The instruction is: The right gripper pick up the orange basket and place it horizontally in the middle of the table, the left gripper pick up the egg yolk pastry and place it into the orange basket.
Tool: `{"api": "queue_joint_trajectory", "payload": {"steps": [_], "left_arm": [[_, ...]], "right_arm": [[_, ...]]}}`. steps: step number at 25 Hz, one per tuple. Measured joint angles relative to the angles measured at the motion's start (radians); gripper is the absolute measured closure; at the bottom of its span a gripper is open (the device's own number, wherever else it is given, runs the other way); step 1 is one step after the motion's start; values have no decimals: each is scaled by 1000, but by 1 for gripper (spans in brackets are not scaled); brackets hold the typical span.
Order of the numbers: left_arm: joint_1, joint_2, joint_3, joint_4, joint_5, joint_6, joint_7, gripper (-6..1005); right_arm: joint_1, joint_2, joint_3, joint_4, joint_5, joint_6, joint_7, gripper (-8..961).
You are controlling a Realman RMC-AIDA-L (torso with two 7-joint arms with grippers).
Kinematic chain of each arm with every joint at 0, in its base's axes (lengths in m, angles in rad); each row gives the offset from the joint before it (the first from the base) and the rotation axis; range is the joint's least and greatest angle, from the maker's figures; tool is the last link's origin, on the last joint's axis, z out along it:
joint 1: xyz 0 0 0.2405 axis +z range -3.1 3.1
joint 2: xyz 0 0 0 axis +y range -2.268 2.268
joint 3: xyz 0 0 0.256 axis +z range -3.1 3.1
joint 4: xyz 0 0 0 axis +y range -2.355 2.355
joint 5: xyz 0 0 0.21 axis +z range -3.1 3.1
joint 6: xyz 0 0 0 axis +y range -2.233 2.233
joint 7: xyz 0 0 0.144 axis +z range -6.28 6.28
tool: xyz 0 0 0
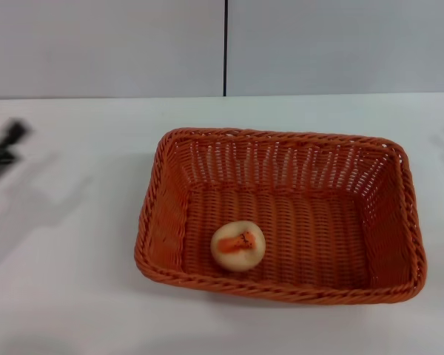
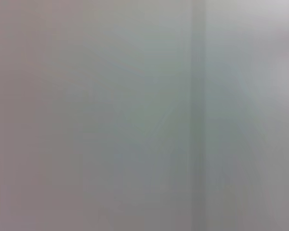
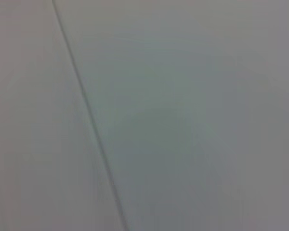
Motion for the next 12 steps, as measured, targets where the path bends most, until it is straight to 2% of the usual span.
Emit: {"api": "queue_joint_trajectory", "payload": {"steps": [1, 3, 5, 6, 7, 11, 12], "left_arm": [[0, 0, 0, 0, 0, 0, 0, 219], [52, -1, -66, -6, -38, 1, 4, 205], [94, -3, -111, -7, -60, 2, 11, 192], [94, -3, -111, -7, -60, 2, 11, 185], [139, -2, -169, -7, -78, 2, 23, 178], [170, -1, -229, -7, -86, 9, 28, 178], [185, -2, -273, -13, -89, 13, 32, 178]], "right_arm": [[0, 0, 0, 0, 0, 0, 0, 526], [6, 2, 18, 64, 18, -13, -96, 524], [20, 2, 47, 194, 69, -14, -227, 522], [20, 2, 47, 194, 69, -14, -227, 521], [29, 1, 62, 277, 99, -14, -320, 520], [44, 3, 86, 351, 115, -6, -440, 379], [52, 4, 99, 381, 120, 8, -485, 344]]}}
